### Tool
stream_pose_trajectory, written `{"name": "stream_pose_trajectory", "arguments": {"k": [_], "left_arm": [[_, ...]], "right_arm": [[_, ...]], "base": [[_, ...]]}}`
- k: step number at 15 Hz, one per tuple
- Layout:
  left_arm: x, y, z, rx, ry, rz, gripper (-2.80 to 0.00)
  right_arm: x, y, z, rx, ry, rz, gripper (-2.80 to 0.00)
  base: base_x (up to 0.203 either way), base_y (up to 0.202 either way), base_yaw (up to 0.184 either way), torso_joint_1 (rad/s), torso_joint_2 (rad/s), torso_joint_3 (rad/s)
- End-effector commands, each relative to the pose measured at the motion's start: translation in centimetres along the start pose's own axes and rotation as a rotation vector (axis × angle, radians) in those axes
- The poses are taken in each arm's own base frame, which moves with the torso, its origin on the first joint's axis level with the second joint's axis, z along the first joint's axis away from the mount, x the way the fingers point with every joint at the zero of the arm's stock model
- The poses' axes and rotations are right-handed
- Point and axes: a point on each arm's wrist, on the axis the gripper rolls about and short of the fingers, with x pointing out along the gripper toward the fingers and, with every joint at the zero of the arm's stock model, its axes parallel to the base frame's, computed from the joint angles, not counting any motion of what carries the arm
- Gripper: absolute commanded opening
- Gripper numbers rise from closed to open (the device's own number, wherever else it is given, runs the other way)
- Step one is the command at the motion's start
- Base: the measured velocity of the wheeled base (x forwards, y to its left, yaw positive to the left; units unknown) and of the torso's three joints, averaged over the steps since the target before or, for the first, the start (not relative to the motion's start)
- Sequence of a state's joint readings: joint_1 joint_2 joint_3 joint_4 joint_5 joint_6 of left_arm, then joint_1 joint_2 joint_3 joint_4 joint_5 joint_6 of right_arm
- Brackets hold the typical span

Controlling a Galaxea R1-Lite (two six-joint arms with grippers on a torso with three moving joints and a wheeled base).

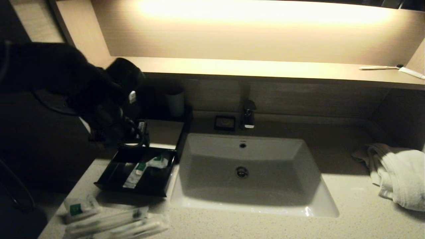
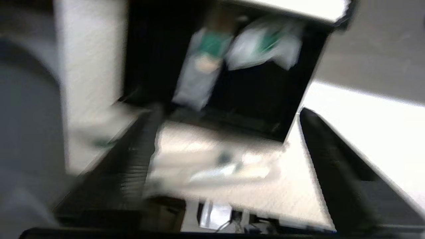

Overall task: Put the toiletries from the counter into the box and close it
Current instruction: Pick up the bathroom toiletry

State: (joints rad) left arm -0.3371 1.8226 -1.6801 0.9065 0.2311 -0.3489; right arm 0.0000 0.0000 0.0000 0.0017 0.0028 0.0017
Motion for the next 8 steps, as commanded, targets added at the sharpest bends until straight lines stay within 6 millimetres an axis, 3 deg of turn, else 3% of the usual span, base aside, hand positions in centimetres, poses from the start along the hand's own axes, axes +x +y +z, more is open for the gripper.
{"name": "stream_pose_trajectory", "arguments": {"k": [1, 3, 8], "left_arm": [[-4.2, 4.8, -2.1, -0.093, -0.063, 0.030, -2.80], [-4.8, 8.0, -3.8, -0.145, -0.063, 0.086, -2.80], [-4.5, 9.5, -9.3, -0.156, -0.032, 0.115, -2.80]], "right_arm": [[0.0, 0.0, 0.0, 0.000, 0.000, 0.000, -2.80], [0.0, 0.0, 0.0, 0.000, 0.000, 0.000, -2.80], [0.0, 0.0, 0.0, 0.000, 0.000, 0.000, -2.80]], "base": [[0.000, 0.000, 0.000, 0.000, 0.00, 0.000], [0.000, 0.000, 0.000, 0.000, 0.00, 0.000], [0.000, 0.000, 0.000, 0.000, 0.00, 0.000]]}}
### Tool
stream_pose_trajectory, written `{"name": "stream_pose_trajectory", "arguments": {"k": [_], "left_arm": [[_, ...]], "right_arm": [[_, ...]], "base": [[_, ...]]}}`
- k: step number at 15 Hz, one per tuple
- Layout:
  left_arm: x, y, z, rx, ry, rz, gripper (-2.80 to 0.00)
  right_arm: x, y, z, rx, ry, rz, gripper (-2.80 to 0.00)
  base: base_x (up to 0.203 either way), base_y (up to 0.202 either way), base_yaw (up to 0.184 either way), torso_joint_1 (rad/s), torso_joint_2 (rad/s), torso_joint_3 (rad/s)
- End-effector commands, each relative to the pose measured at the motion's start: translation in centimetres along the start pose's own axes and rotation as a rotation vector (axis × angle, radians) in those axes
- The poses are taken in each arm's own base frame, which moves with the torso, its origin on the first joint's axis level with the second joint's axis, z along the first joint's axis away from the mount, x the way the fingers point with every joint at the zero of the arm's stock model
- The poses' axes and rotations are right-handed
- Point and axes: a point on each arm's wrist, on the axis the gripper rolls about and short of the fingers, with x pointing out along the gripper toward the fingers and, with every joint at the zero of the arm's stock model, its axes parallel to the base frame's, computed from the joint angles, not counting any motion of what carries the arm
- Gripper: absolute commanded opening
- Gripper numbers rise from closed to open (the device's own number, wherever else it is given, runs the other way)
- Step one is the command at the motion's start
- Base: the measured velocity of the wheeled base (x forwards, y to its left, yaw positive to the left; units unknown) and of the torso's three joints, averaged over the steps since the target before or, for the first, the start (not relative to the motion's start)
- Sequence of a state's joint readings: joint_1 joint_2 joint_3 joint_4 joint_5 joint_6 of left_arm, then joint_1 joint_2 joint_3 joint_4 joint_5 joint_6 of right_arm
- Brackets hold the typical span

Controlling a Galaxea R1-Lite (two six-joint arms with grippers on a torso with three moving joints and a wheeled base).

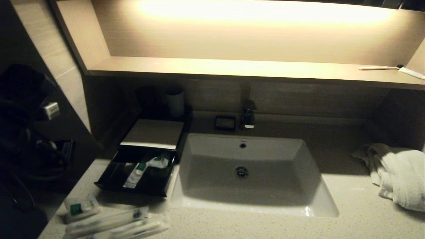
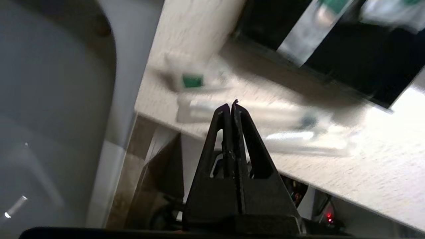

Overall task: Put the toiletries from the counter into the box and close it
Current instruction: Pick up the bathroom toiletry

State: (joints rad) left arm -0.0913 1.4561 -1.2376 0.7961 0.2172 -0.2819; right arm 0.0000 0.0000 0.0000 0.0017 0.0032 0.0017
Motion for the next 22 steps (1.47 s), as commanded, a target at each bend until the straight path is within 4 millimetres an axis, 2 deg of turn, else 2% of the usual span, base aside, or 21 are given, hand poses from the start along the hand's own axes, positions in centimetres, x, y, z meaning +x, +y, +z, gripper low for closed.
{"name": "stream_pose_trajectory", "arguments": {"k": [1, 3, 5, 8, 10, 15, 22], "left_arm": [[0.1, 1.1, -3.0, -0.013, -0.007, 0.007, -2.80], [1.7, 1.3, -4.3, -0.032, -0.045, 0.005, -2.80], [2.9, 1.5, -4.6, -0.055, -0.088, 0.002, -2.80], [4.3, 2.2, -4.5, -0.083, -0.045, 0.012, -2.80], [4.6, 2.9, -4.3, -0.113, -0.025, -0.051, -2.80], [5.7, 4.1, -4.8, -0.028, 0.031, -0.131, -2.80], [6.7, 4.2, -5.8, 0.004, 0.094, -0.146, -2.80]], "right_arm": [[0.0, 0.0, 0.0, 0.000, 0.000, 0.000, -2.80], [0.0, 0.0, 0.0, 0.000, 0.000, 0.000, -2.80], [0.0, 0.0, 0.0, 0.000, 0.000, 0.000, -2.80], [0.0, 0.0, 0.0, 0.000, 0.000, 0.000, -2.80], [0.0, 0.0, 0.0, 0.000, 0.000, 0.000, -2.80], [0.0, 0.0, 0.0, 0.000, 0.000, 0.000, -2.80], [0.0, 0.0, 0.0, 0.000, 0.000, 0.000, -2.80]], "base": [[0.000, 0.000, 0.000, 0.000, 0.00, 0.000], [0.000, 0.000, 0.000, 0.000, 0.00, 0.000], [0.000, 0.000, 0.000, 0.000, 0.00, 0.000], [0.000, 0.000, 0.000, 0.000, 0.00, 0.000], [0.000, 0.000, 0.000, 0.000, 0.00, 0.000], [0.000, 0.000, 0.000, 0.000, 0.00, 0.000], [0.000, 0.000, 0.000, 0.000, 0.00, 0.000]]}}
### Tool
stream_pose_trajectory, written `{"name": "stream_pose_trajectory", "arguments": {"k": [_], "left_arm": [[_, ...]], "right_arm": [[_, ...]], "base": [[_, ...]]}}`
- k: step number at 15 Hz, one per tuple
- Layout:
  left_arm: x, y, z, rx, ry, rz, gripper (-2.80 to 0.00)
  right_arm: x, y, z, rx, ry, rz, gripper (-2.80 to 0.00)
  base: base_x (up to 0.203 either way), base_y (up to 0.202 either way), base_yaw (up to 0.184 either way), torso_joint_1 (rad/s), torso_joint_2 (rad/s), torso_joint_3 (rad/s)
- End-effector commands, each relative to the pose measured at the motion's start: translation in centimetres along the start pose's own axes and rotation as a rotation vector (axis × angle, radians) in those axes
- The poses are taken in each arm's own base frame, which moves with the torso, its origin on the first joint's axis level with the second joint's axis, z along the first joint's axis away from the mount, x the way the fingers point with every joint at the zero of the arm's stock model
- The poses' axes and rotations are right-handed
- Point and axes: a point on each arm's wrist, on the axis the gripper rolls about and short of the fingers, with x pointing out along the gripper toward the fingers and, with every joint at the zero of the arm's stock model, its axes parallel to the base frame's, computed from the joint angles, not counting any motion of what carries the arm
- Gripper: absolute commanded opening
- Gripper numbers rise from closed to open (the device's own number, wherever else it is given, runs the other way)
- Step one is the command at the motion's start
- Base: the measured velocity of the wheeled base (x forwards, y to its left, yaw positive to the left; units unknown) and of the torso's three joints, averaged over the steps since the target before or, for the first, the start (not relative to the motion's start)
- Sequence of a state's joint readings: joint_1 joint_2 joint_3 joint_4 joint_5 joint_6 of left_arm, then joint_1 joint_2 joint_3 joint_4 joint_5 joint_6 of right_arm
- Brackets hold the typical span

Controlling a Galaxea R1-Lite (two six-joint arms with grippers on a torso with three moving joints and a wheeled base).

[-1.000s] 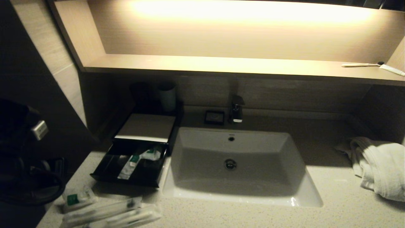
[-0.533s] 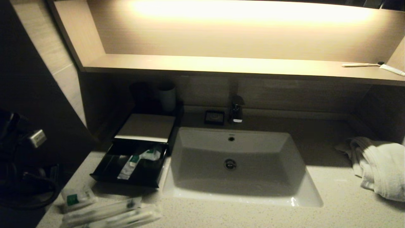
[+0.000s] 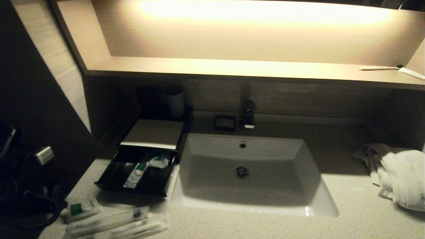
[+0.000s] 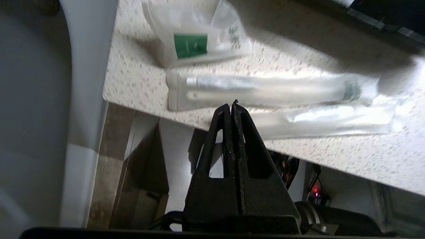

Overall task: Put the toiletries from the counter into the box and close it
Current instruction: Pick up the bathroom toiletry

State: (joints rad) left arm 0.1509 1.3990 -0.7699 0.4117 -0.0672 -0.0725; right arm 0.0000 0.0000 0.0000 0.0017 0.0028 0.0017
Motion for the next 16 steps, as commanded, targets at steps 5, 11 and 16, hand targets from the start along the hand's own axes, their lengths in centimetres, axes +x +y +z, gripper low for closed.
{"name": "stream_pose_trajectory", "arguments": {"k": [5, 11, 16], "left_arm": [[1.2, 0.4, -1.0, 0.003, 0.052, 0.011, -2.80], [3.0, 1.6, -1.1, 0.003, 0.066, 0.034, -2.80], [4.0, 2.3, -0.6, -0.009, 0.063, 0.047, 0.00]], "right_arm": [[0.0, 0.0, 0.0, 0.000, 0.000, 0.000, -2.80], [0.0, 0.0, 0.0, 0.000, 0.000, 0.000, -2.80], [0.0, 0.0, 0.0, 0.000, 0.000, 0.000, -2.80]], "base": [[0.000, 0.000, 0.000, 0.000, 0.00, 0.000], [0.000, 0.000, 0.000, 0.000, 0.00, 0.000], [0.000, 0.000, 0.000, 0.000, 0.00, 0.000]]}}
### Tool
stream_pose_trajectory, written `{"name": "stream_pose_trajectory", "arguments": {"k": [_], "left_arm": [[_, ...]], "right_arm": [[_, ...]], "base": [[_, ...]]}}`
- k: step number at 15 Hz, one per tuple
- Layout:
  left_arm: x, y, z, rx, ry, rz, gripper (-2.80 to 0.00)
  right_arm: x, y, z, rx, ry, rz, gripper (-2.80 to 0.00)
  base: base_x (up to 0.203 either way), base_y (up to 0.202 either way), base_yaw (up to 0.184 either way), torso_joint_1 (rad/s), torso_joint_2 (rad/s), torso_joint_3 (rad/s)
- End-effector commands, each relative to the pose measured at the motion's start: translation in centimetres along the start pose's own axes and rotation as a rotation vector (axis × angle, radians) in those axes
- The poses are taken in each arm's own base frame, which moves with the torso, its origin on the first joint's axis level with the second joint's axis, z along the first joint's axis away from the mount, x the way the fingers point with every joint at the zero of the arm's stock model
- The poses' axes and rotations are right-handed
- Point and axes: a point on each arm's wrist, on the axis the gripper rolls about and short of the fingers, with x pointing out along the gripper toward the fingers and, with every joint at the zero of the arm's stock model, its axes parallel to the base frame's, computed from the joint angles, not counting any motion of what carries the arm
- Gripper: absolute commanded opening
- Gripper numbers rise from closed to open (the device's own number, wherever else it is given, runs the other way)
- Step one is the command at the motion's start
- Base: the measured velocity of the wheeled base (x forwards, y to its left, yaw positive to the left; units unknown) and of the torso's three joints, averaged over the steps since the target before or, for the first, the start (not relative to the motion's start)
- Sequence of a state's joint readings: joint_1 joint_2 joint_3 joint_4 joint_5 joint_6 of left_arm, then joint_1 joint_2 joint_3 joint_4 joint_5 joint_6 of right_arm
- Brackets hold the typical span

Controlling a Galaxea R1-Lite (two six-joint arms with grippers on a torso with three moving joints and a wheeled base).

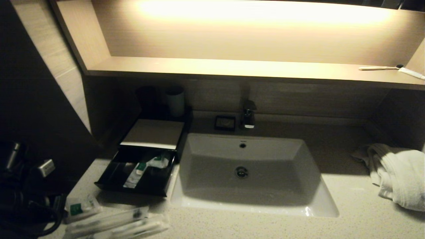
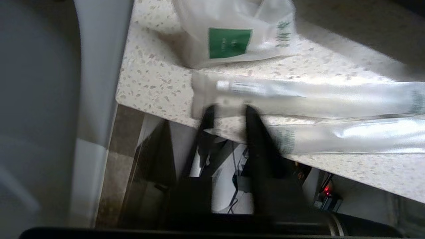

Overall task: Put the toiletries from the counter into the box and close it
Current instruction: Pick up the bathroom toiletry

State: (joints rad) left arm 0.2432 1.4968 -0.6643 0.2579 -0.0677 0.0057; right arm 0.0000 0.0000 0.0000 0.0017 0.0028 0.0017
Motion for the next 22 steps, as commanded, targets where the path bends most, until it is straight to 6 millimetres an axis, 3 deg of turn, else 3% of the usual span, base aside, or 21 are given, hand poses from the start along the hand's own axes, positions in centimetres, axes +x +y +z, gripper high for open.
{"name": "stream_pose_trajectory", "arguments": {"k": [1, 22], "left_arm": [[0.5, 0.1, 0.0, -0.002, 0.023, 0.002, 0.00], [4.2, 0.5, 1.5, -0.022, 0.045, -0.052, 0.00]], "right_arm": [[0.0, 0.0, 0.0, 0.000, 0.000, -0.001, -2.80], [0.0, 0.0, 0.0, 0.000, 0.000, 0.000, -2.80]], "base": [[0.000, 0.000, 0.000, 0.000, 0.00, 0.000], [0.000, 0.000, 0.000, 0.000, 0.00, 0.000]]}}
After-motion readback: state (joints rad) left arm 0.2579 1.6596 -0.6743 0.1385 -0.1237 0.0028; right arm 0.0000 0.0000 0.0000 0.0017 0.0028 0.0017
